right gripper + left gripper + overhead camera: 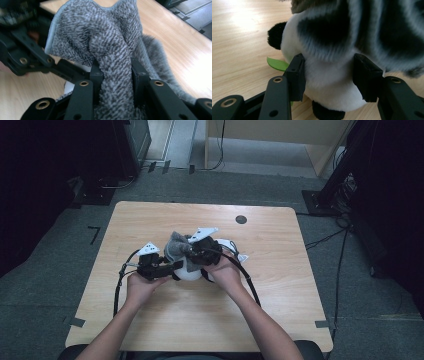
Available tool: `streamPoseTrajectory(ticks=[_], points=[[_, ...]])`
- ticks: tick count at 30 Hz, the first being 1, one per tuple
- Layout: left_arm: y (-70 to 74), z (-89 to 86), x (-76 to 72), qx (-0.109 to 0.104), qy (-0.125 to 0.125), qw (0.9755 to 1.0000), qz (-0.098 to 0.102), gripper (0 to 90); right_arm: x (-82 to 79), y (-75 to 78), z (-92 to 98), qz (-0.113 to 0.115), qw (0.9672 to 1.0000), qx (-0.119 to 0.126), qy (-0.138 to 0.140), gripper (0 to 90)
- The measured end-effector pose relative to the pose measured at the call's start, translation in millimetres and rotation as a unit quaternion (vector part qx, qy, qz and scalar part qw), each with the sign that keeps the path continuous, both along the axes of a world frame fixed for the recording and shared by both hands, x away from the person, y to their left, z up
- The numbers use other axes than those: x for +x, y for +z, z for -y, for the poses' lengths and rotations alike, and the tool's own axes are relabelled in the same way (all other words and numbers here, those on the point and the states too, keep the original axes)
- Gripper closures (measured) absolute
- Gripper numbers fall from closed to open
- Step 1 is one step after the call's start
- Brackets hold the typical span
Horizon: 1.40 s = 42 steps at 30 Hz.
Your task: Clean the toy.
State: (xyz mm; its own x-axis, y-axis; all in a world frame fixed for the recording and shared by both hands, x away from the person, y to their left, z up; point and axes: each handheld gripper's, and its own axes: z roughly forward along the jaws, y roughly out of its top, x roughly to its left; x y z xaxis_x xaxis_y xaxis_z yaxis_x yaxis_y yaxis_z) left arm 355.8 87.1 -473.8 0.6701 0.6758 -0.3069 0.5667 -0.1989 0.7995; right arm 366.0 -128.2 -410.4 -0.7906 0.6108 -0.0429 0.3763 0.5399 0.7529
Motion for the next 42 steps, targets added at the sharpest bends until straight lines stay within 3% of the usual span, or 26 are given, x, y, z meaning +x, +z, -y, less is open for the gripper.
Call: streamPoseTrajectory(ticks=[2, 8, 14, 21, 24, 35, 42], points=[[-1.2, -1.3, 1.1, -0.004, -0.001, 1.0000, -0.001, 47.4, -1.2, -3.9, -0.2, 0.011, 0.9999, 0.001, 0.001, 69.4], [-4.1, -1.5, 3.2, 0.000, -0.006, 0.9999, 0.009, 45.5, 3.5, -5.0, 12.8, -0.002, 0.9999, 0.016, 0.000, 69.2], [-3.3, 0.5, 4.5, 0.015, -0.008, 0.9997, 0.017, 45.0, 0.2, 0.9, 24.3, 0.006, 0.9997, -0.010, -0.019, 69.2], [-1.5, 1.3, 7.2, 0.014, -0.008, 0.9999, 0.004, 45.0, -1.0, 6.8, 49.6, 0.022, 0.9986, -0.016, -0.045, 69.3], [-1.6, 0.8, 8.9, 0.008, -0.008, 0.9999, -0.005, 44.9, -1.7, 8.9, 63.8, 0.022, 0.9978, -0.005, -0.063, 69.3], [-2.0, -0.2, 12.1, 0.002, -0.012, 0.9999, -0.010, 42.8, -1.3, 10.8, 112.2, 0.006, 0.9923, 0.032, -0.119, 69.0], [-2.7, -1.0, 14.4, -0.003, -0.009, 0.9997, -0.023, 39.3, 1.1, 3.8, 136.8, -0.016, 0.9865, 0.051, -0.155, 70.2]])
